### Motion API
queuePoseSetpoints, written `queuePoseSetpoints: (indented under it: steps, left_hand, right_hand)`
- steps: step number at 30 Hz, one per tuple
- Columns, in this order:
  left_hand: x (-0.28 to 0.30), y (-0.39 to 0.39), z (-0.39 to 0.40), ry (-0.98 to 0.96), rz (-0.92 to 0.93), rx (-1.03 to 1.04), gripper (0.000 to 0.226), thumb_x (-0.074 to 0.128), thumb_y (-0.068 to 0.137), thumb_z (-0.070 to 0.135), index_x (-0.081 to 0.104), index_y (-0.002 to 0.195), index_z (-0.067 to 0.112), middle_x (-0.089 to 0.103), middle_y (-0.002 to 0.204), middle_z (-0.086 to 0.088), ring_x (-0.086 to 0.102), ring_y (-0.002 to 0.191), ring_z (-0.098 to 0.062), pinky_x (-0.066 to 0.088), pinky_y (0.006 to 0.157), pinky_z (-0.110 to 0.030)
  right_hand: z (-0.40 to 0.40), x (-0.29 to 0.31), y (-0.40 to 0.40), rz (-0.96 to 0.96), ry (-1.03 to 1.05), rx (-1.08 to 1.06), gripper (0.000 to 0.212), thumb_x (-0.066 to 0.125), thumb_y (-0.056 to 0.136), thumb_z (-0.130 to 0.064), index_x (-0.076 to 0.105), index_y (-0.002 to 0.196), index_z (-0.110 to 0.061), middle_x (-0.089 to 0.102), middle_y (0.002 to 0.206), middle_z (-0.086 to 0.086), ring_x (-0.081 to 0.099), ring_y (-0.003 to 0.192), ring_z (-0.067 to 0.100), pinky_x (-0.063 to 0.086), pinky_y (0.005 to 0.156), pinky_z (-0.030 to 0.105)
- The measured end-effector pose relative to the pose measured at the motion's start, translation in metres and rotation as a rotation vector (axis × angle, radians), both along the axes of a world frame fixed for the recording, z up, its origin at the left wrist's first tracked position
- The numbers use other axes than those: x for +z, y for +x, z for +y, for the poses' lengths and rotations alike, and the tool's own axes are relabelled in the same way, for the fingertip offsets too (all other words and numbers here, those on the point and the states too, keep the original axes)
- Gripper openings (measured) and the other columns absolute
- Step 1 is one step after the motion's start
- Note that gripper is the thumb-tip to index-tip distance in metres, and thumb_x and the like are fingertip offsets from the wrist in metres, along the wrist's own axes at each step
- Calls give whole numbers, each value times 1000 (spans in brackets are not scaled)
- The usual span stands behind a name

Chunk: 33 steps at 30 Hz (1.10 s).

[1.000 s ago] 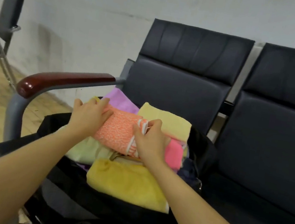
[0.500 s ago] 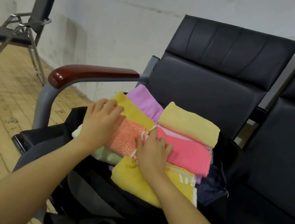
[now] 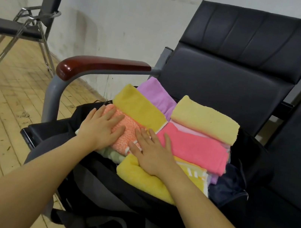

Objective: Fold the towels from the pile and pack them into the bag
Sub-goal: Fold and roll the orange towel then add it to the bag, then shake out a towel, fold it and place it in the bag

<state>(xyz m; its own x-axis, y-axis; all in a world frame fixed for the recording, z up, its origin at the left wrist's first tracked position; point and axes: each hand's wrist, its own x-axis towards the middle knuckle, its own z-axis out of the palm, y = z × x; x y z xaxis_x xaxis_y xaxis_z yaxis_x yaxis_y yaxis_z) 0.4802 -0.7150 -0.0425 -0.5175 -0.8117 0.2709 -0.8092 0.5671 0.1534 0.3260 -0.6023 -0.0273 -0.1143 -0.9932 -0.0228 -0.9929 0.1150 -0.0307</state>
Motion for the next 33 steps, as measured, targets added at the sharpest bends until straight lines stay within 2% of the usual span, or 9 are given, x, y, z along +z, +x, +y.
queuePoseSetpoints:
  steps: [2,6,10,13,17,20,24,33]
  left_hand:
    - [6,1,5,14,-28,2,91,-9,70,70,19,150,37,8,161,2,0,148,-26,-2,118,-45]
    - [38,2,25,-43,-109,-23,60,17,96,58,23,150,32,11,160,-2,-1,147,-26,-7,117,-45]
    - [72,-17,67,-143,-81,-106,58,21,99,54,26,150,28,11,160,-1,5,148,-20,-4,118,-42]
    - [86,-50,113,-214,-64,-217,55,22,99,48,31,148,25,21,158,0,15,145,-19,1,116,-39]
    - [92,-111,192,-217,-22,-391,49,32,99,40,40,143,19,26,156,-5,22,143,-23,9,115,-40]
    - [92,-167,263,-207,57,-548,47,34,96,39,50,134,16,41,148,-6,37,135,-26,22,108,-37]
    - [79,-244,363,-151,53,-718,46,37,100,36,39,143,20,30,155,1,27,141,-16,13,113,-33]
    - [40,-387,607,-3,45,-1100,45,36,101,32,39,144,20,30,154,2,26,141,-14,11,114,-33]
  right_hand:
    - [0,3,-1,-24,25,0,61,10,98,-59,-2,153,-34,-7,159,-16,-10,146,6,-16,115,48]
    - [16,21,-6,-105,19,-8,56,12,100,-56,4,152,-39,-1,160,-16,-2,147,10,-9,114,51]
    - [65,41,-22,-82,-88,-77,51,14,102,-50,18,151,-37,9,161,-10,11,147,14,3,115,51]
    - [122,56,-44,-38,-175,-151,49,22,103,-45,24,150,-30,19,159,-6,21,144,14,13,112,45]
    - [212,67,-89,24,-342,-279,40,28,103,-39,44,137,-27,46,143,-5,46,129,21,33,97,39]
    - [291,68,-128,36,-362,-415,43,31,103,-39,41,142,-25,45,145,-5,47,126,21,34,99,37]
    - [410,60,-182,53,-342,-582,44,33,103,-38,39,143,-23,45,144,-3,46,126,19,35,100,36]
    - [676,16,-281,59,-245,-1001,41,37,101,-35,43,140,-21,49,139,-2,49,122,23,36,94,36]
